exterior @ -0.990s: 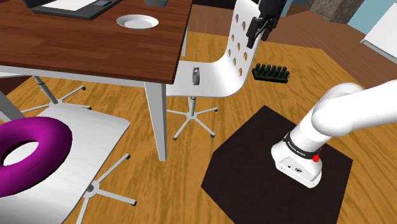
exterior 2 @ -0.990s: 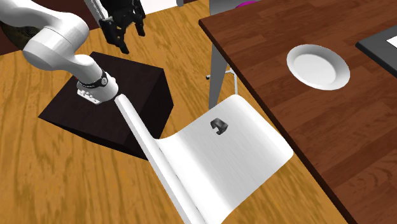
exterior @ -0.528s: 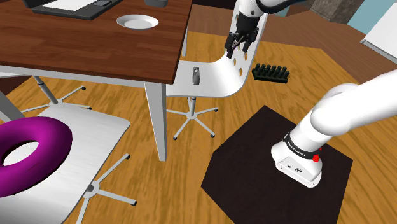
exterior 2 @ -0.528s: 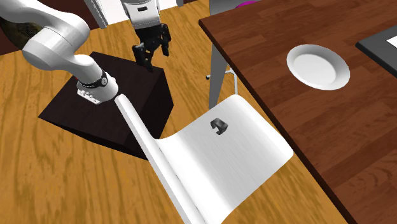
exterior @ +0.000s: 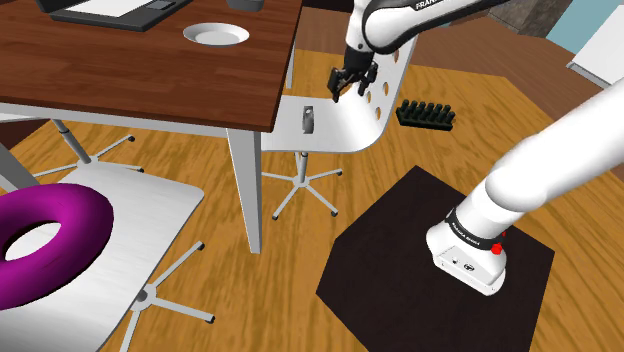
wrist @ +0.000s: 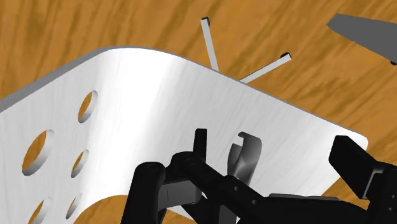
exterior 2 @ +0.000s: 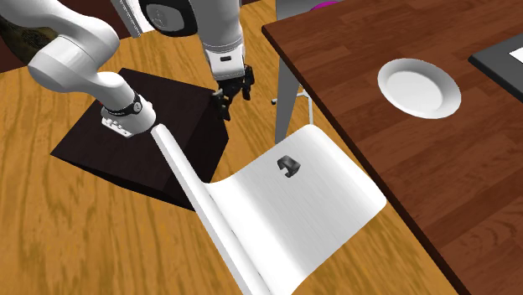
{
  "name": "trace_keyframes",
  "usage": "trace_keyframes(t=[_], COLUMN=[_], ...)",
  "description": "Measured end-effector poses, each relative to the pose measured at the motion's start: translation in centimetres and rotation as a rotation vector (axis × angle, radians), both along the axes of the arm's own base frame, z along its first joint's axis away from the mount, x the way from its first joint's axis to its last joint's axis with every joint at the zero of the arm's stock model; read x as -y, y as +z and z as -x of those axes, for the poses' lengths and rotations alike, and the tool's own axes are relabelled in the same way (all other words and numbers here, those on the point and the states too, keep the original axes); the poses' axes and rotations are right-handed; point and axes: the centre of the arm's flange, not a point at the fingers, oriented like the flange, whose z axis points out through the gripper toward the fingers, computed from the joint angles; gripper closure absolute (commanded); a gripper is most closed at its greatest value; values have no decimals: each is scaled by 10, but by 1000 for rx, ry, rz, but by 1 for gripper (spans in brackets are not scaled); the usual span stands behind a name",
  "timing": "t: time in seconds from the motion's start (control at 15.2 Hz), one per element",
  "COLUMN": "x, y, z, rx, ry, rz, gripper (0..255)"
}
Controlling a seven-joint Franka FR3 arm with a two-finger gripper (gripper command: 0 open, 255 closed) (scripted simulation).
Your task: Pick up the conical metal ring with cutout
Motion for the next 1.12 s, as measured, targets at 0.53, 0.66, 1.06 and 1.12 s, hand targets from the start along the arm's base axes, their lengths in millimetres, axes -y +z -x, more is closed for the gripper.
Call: trace_keyframes(t=[0.53,0.66,1.06,1.12], x=[9,15,25,28], y=[-69,-90,-142,-149], z=[-80,-97,-150,-159], rx=[36,44,71,75], ry=[-130,-163,-260,-276], rz=[-5,-6,-10,-11], gripper=[0,0,0,0])
